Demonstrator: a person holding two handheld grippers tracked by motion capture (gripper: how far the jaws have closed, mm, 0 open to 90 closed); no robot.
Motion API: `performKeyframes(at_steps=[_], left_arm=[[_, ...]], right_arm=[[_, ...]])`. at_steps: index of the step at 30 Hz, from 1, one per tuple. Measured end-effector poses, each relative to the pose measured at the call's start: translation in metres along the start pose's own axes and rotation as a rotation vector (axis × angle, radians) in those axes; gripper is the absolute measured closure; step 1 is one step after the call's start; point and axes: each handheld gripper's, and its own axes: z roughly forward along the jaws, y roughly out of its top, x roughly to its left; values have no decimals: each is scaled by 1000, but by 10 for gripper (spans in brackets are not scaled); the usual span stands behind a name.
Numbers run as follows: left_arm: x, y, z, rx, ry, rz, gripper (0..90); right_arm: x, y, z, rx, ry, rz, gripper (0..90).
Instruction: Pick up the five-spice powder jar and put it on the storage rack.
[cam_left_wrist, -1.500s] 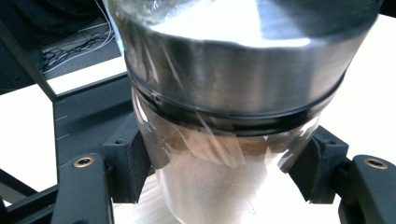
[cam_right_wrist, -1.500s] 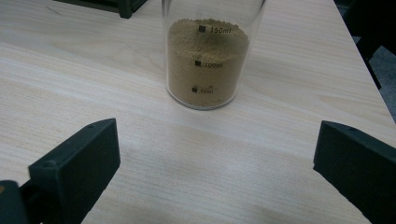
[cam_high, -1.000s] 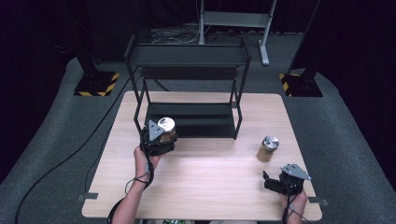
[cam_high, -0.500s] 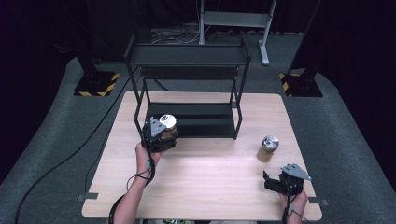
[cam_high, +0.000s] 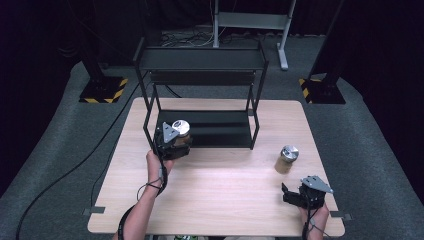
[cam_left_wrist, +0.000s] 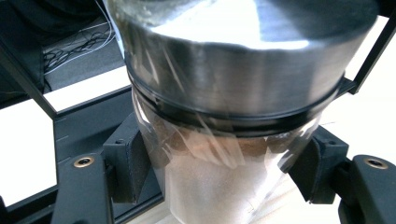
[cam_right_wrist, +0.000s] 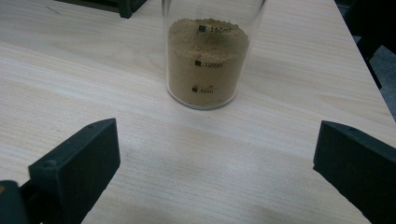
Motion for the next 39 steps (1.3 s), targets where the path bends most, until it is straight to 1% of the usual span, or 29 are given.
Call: performKeyframes(at_steps=[22, 39], left_arm=[[4, 11, 13, 16, 10, 7, 308], [8, 17, 26, 32, 20, -4, 308]], right_arm=[[1, 0, 0, 0, -3, -3, 0], [1, 0, 0, 0, -3, -2, 0]])
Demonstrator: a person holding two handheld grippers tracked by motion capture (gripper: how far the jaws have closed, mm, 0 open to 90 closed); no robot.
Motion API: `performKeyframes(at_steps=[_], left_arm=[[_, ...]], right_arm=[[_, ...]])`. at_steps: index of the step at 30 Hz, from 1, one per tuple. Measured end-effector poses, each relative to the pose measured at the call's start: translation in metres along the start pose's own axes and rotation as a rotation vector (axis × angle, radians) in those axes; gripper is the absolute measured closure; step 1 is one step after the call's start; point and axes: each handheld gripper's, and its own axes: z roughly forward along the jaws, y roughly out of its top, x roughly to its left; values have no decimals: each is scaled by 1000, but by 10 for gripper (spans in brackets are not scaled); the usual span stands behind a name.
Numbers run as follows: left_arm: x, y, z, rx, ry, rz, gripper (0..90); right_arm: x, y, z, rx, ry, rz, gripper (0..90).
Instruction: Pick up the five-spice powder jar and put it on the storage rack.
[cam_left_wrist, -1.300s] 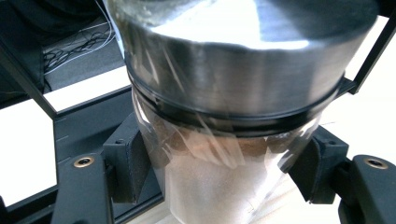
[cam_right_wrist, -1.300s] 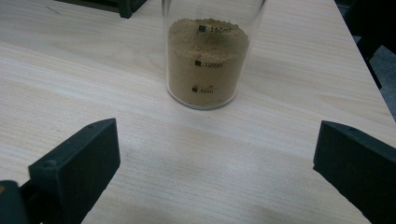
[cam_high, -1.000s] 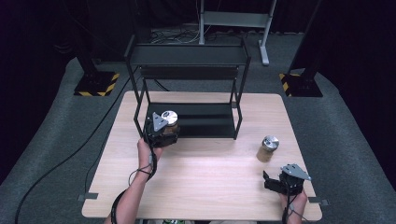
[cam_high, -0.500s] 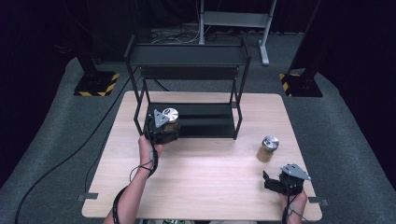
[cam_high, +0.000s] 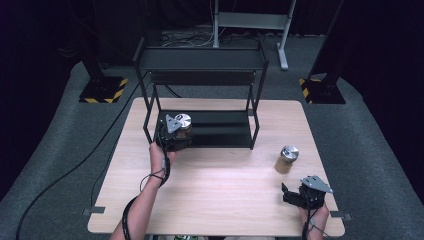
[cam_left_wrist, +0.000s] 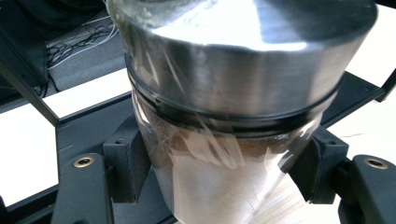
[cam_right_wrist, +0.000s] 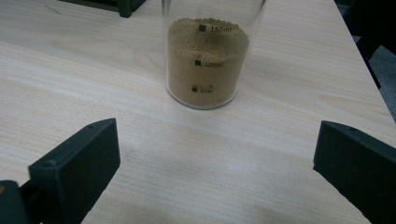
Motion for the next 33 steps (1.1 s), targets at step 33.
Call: performKeyframes(at_steps=[33], left_arm=[[6, 4, 26, 5, -21, -63, 308]], right_arm=[[0, 0, 0, 2, 3, -2, 0]])
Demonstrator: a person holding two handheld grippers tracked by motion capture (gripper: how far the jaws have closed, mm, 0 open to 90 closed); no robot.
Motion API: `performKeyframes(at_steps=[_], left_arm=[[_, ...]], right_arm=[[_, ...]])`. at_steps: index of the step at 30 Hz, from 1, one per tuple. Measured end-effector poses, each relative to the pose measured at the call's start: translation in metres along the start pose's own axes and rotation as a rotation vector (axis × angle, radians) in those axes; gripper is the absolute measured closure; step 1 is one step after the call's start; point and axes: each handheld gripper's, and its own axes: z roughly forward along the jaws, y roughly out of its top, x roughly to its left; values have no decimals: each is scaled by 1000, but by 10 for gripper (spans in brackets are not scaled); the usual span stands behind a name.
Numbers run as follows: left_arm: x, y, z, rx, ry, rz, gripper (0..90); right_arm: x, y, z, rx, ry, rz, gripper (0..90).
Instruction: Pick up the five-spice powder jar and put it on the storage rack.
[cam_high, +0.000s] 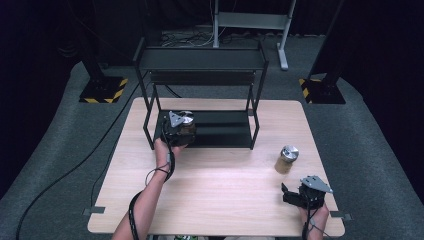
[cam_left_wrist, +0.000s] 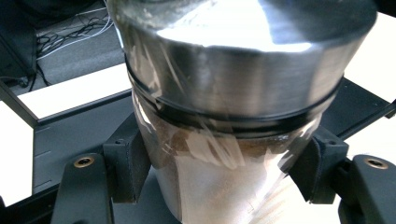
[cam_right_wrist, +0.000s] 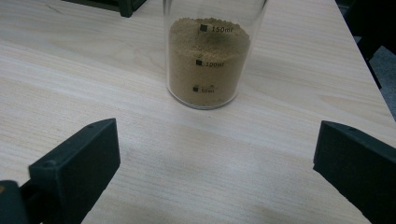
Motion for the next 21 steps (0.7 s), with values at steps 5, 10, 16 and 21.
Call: performKeyframes(at_steps=[5, 10, 16, 21], left_arm=[[2, 0, 3, 0, -2, -8, 308], [3, -1, 7, 0, -3, -17, 308], [4, -2, 12, 7, -3, -21, 308], [6, -3, 16, 15, -2, -25, 308]], right_arm=[[0, 0, 0, 0, 0, 0, 0], [0, 0, 0, -1, -2, 0, 0], [0, 0, 0, -1, -2, -1, 0], [1, 0, 0, -2, -3, -1, 0]])
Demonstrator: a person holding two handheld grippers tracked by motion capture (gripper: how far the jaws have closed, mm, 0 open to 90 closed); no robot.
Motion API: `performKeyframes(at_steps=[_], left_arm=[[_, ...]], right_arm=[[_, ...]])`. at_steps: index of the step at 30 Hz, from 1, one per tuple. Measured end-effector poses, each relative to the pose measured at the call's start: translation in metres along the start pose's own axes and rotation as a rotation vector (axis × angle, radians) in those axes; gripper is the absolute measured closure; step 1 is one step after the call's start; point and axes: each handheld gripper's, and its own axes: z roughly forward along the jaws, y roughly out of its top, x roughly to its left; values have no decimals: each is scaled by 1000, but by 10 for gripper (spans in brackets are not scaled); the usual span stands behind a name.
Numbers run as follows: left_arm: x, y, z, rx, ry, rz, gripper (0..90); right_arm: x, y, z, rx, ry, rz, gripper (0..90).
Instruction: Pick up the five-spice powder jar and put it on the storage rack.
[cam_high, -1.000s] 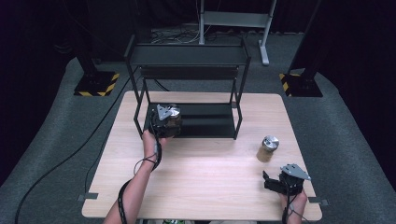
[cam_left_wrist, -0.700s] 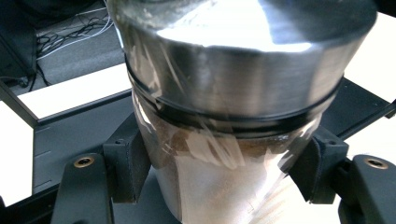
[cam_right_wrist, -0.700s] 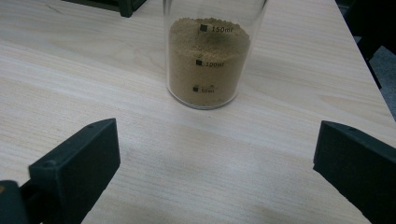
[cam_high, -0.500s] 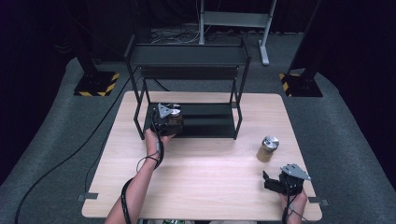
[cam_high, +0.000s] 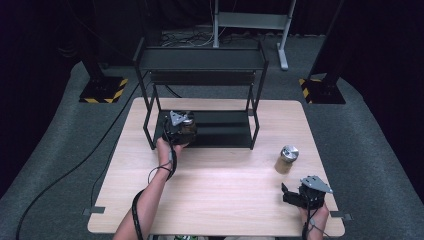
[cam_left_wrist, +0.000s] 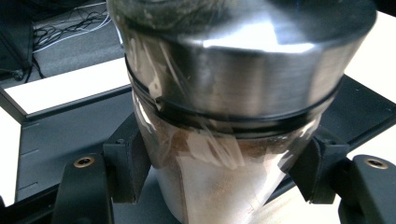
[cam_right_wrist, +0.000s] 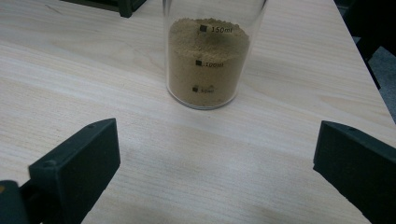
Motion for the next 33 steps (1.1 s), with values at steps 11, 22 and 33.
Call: performKeyframes(at_steps=[11, 22, 33], left_arm=[[7, 0, 10, 7, -16, -36, 308], [7, -3, 19, -4, -7, -38, 308], [8, -6, 28, -4, 5, -46, 308]], right_arm=[[0, 0, 0, 2, -1, -3, 0], [0, 0, 0, 1, -1, -3, 0], [0, 0, 0, 0, 0, -3, 0]])
